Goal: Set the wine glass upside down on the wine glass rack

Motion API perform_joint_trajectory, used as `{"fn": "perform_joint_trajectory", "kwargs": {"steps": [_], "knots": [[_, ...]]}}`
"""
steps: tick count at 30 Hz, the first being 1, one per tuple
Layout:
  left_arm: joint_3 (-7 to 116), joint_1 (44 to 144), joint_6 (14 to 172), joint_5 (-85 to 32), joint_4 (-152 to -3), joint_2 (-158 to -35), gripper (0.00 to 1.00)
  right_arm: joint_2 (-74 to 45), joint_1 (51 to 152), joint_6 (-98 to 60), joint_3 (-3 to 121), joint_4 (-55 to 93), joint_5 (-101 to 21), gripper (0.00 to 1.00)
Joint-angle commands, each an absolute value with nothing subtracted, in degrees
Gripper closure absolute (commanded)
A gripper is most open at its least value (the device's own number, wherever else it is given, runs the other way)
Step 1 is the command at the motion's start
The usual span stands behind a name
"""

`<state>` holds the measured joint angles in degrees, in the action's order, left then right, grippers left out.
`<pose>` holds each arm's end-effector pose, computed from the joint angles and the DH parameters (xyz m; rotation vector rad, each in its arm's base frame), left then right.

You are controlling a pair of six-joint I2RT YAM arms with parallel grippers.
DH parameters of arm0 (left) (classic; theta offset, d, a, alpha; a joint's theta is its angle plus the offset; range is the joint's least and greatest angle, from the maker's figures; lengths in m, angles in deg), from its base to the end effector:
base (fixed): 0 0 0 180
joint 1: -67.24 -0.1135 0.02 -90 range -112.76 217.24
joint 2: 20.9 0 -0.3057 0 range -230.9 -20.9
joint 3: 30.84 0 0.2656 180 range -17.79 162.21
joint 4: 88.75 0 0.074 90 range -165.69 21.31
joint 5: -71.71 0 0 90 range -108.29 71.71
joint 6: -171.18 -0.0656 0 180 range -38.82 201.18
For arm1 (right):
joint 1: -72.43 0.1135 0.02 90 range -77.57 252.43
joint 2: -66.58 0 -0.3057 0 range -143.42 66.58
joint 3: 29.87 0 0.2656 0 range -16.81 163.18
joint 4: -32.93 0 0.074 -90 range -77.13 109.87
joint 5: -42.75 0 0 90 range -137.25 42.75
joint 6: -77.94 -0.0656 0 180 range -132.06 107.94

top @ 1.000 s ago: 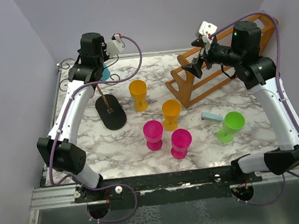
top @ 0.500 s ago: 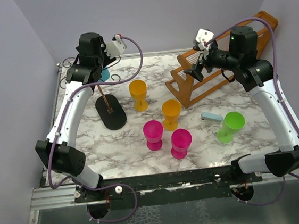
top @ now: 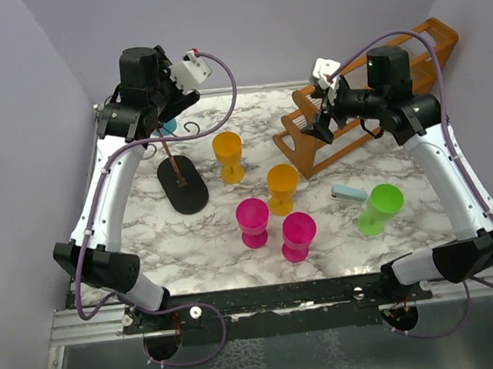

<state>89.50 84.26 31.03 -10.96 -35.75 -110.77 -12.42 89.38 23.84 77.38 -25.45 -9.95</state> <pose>0.3626 -0.1023 0.5006 1.0315 1.7076 0.5018 0.2799 0.1269 0.4760 -1.2229 1.5982 0.4704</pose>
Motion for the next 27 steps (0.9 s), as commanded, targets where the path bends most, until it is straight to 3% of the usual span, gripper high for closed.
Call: {"fn": "perform_joint_trajectory", "kwargs": {"steps": [1,8,16,27], "knots": [[91.8,84.42,33.4,-15.77,-32.55,-108.04,0.1,-12.17,90.46,24.53,76.3,-26.13,-8.11,0.12],[93.46,84.38,38.96,-17.55,-32.74,-107.03,0.1,-14.3,94.23,24.1,77.08,-26.25,-11.2,0.14],[93.19,84.3,50.73,-18.97,-35.75,-105.69,0.1,-19.66,102.73,29.15,77.13,-29.92,-24.75,0.18],[94.89,84.17,52.25,-17.58,-35.86,-105.78,0.1,-28.23,107.54,30.75,77.22,-35.85,-36.63,0.24]]}}
